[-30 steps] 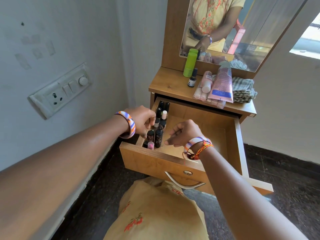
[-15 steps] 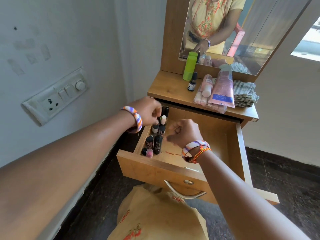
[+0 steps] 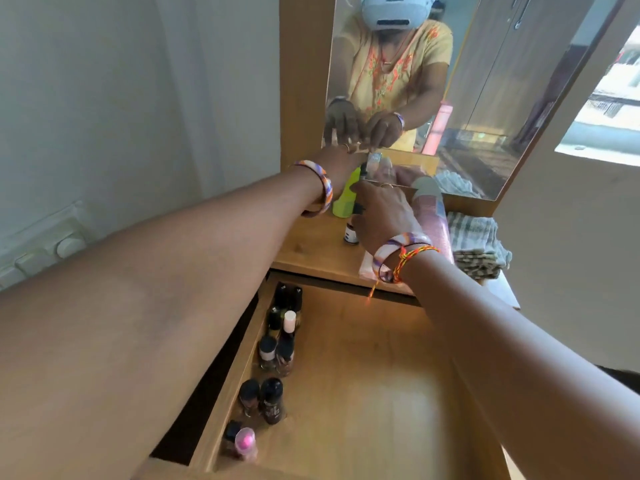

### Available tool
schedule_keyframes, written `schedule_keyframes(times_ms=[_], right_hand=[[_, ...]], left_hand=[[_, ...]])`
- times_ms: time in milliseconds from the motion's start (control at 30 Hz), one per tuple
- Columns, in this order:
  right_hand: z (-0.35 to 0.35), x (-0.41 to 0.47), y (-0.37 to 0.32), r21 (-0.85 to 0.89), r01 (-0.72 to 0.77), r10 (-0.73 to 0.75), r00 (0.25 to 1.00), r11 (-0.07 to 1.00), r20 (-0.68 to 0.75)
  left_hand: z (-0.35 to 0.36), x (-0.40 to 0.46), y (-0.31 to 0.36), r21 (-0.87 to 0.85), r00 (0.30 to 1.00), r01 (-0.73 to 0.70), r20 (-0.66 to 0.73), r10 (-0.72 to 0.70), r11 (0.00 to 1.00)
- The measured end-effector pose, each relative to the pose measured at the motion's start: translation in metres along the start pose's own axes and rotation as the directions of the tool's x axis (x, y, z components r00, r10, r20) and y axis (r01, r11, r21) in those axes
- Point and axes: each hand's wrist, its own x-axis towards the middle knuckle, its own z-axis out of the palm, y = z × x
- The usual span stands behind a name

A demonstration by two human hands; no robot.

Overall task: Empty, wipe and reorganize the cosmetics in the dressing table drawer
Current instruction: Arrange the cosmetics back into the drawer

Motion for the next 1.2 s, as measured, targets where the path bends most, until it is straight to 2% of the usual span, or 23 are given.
schedule_keyframes(times_ms=[67, 200, 367, 567, 667, 800, 900, 1000, 1200], right_hand=[[0.007, 0.008, 0.003, -0.025, 0.021, -0.021, 1.0, 0.999, 0.018], [0.012, 0.015, 0.01, -0.033, 0.055, -0.054, 0.998, 0.998, 0.025], [0.013, 0.005, 0.011, 0.047, 0.067, -0.064, 0.995, 0.997, -0.077], [0.001, -0.038, 0.006, 0.237, 0.129, -0.065, 0.963, 0.963, -0.262], [-0.002, -0.062, 0.007, 0.219, 0.175, -0.113, 0.956, 0.96, -0.27], [0.0, -0.094, 0.014, 0.246, 0.081, -0.036, 0.983, 0.966, -0.182], [0.0, -0.114, 0.017, 0.3, -0.02, 0.01, 0.999, 0.954, 0.035], [-0.001, -0.133, 0.017, 0.277, -0.109, 0.028, 0.959, 0.955, 0.281], [-0.001, -0.16, 0.016, 0.208, -0.195, 0.091, 0.901, 0.958, 0.423]], left_hand=[[0.005, 0.019, -0.004, 0.104, 0.993, -0.117, -0.002, 0.118, 0.988], [0.01, 0.037, -0.003, 0.157, 0.99, -0.142, 0.007, 0.143, 0.977], [0.008, 0.025, -0.004, 0.088, 0.994, -0.102, -0.023, 0.104, 0.991], [-0.033, -0.03, -0.013, -0.125, 0.996, -0.087, 0.004, 0.088, 0.988], [-0.049, -0.069, -0.009, -0.14, 0.991, -0.129, 0.015, 0.132, 0.982], [-0.04, -0.114, 0.0, -0.162, 0.988, -0.123, 0.068, 0.135, 0.979], [-0.022, -0.138, 0.009, -0.153, 0.981, -0.101, 0.151, 0.124, 0.983], [-0.003, -0.157, 0.021, -0.182, 0.959, -0.119, 0.232, 0.16, 0.976], [0.021, -0.18, 0.047, -0.179, 0.908, -0.218, 0.324, 0.267, 0.959]])
